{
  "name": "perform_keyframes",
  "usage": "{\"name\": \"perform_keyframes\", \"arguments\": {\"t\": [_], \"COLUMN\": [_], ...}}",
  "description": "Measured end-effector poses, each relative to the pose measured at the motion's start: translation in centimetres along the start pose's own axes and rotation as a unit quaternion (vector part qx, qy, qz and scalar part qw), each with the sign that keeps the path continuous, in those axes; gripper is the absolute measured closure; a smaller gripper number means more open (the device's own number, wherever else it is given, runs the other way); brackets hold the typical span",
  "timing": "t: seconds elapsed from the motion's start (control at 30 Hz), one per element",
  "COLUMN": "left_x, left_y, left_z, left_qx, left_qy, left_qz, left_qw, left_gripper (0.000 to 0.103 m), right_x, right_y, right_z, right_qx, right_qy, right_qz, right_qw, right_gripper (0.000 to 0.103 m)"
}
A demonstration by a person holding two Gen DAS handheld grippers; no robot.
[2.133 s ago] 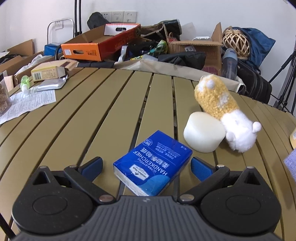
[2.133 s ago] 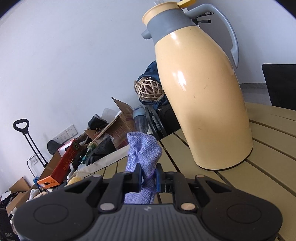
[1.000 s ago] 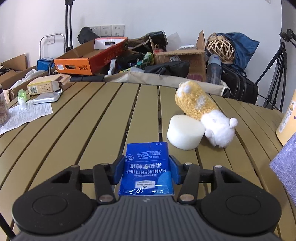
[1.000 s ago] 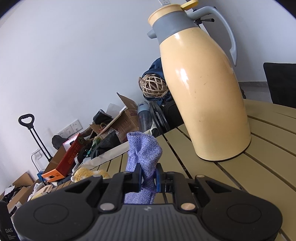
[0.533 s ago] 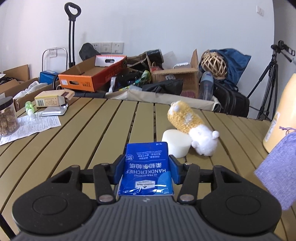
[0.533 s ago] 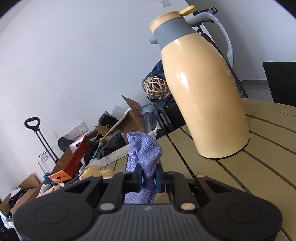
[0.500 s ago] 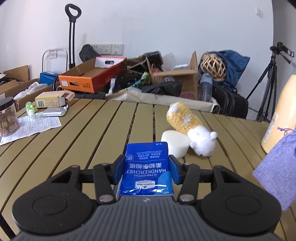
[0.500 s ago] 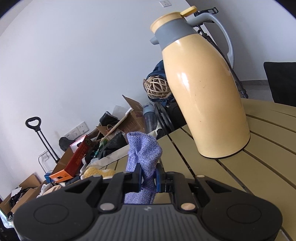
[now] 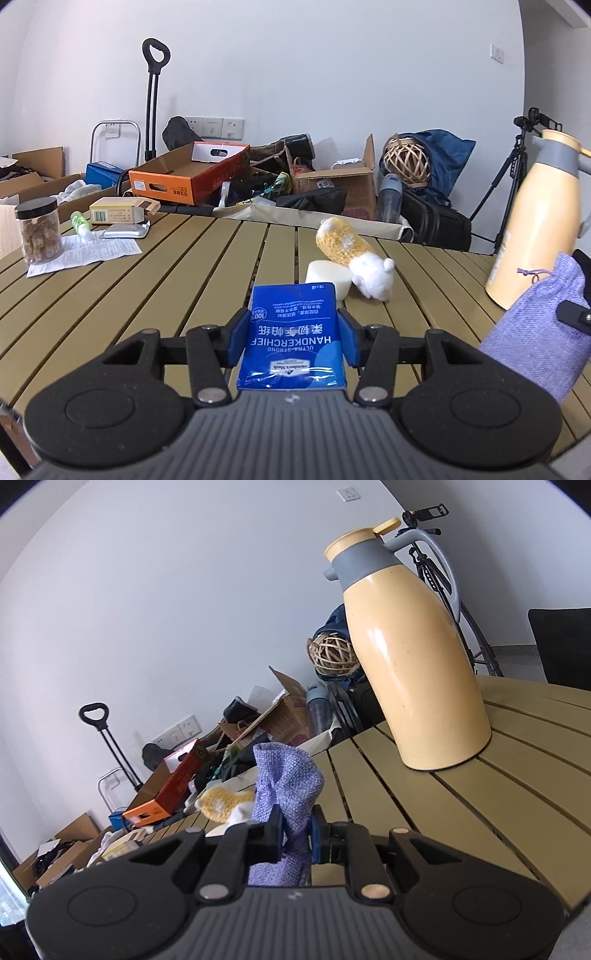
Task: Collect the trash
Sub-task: 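Lift the tissue pack and mesh bag off the table and lower toward the bin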
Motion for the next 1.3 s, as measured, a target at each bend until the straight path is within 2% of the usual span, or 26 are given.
{"name": "perform_keyframes", "arguments": {"t": [0.37,0.77,1.3], "left_x": [-4.4,-8.9,-14.8], "left_y": [3.9,6.4,7.3], "left_z": [-0.4,-1.3,-1.0], "left_qx": [-0.010,-0.010,-0.003], "left_qy": [-0.004,-0.004,-0.040], "left_qz": [-0.002,-0.019,-0.069], "left_qw": [0.9999,0.9998,0.9968], "left_gripper": [0.052,0.052,0.052], "right_x": [-3.8,-8.2,-14.7], "right_y": [3.3,6.5,8.5], "right_z": [-0.8,-0.9,-0.2], "right_qx": [0.018,0.017,-0.014], "right_qy": [0.031,0.070,0.110], "right_qz": [-0.011,-0.038,-0.124], "right_qw": [0.999,0.997,0.986], "right_gripper": [0.089,0.089,0.089]}}
Point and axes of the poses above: each gripper's, at about its wrist camera, not at the fingertips, and y roughly against the way its jaws point, z to its right, x to its top, the point moved 2 cm from there along -y, roughly the way its jaws point, and after that the axes turned 15 degrees about -z, right-handed, at the moved point
